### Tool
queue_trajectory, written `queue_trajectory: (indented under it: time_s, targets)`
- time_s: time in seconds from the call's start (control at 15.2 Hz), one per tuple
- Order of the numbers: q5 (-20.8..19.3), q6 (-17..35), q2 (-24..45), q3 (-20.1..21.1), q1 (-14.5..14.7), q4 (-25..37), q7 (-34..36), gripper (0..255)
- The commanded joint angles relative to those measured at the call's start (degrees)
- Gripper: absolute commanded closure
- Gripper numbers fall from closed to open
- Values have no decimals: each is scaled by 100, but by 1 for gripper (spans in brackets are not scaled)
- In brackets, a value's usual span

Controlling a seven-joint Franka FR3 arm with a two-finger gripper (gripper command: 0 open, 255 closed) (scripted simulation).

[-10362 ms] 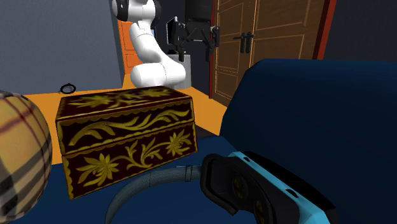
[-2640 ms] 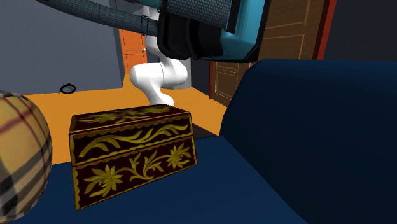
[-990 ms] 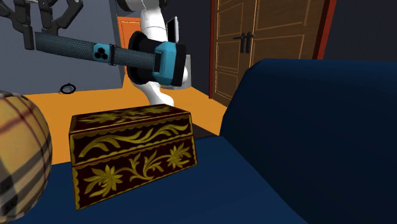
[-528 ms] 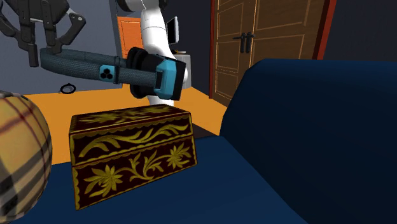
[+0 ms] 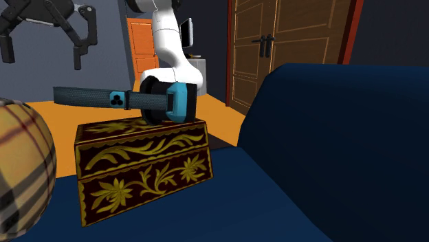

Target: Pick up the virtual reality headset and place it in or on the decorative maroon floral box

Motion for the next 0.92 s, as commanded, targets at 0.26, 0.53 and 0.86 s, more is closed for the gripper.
queue_trajectory:
  time_s: [0.26, 0.53, 0.86]
  targets:
    - [45, -378, 9, 78, 31, 380, -18, 0]
    - [87, -714, 48, 139, 58, 747, -42, 0]
    - [87, -714, 49, 139, 58, 748, -43, 0]
